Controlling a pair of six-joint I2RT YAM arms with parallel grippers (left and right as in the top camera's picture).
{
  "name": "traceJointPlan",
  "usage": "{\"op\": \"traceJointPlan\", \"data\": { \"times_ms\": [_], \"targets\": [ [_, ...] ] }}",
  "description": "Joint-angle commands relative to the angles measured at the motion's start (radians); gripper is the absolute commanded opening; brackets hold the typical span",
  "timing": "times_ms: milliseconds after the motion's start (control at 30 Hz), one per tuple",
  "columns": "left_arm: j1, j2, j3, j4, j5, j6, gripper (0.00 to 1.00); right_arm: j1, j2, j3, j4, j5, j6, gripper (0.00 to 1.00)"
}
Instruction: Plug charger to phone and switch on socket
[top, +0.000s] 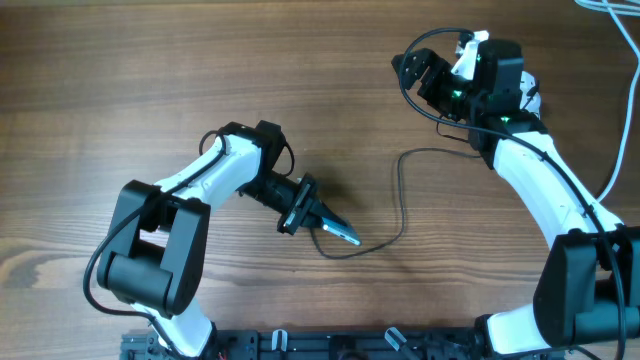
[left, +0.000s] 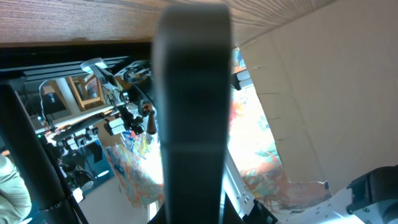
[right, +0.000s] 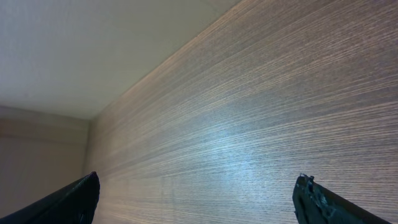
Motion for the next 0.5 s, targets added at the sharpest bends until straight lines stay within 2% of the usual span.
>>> {"op": "traceJointPlan", "data": {
  "times_ms": [0, 167, 300, 467],
  "targets": [
    [-0.008, -0.029, 0.001, 0.0, 0.026, -0.01, 0.04, 0.0, 0.004, 0.006, 0.002, 0.014, -0.003, 1.0],
    [-0.008, -0.029, 0.001, 0.006, 0.023, -0.01, 0.04, 0.0, 0.004, 0.006, 0.002, 0.014, -0.003, 0.99],
    [-0.008, -0.029, 0.001, 0.07, 0.004, -0.01, 0.04, 0.0, 0.004, 0.006, 0.002, 0.014, -0.003, 1.0],
    [-0.008, -0.029, 0.001, 0.23, -0.016, -0.01, 0.04, 0.0, 0.004, 0.006, 0.002, 0.014, -0.003, 1.0]
  ]
}}
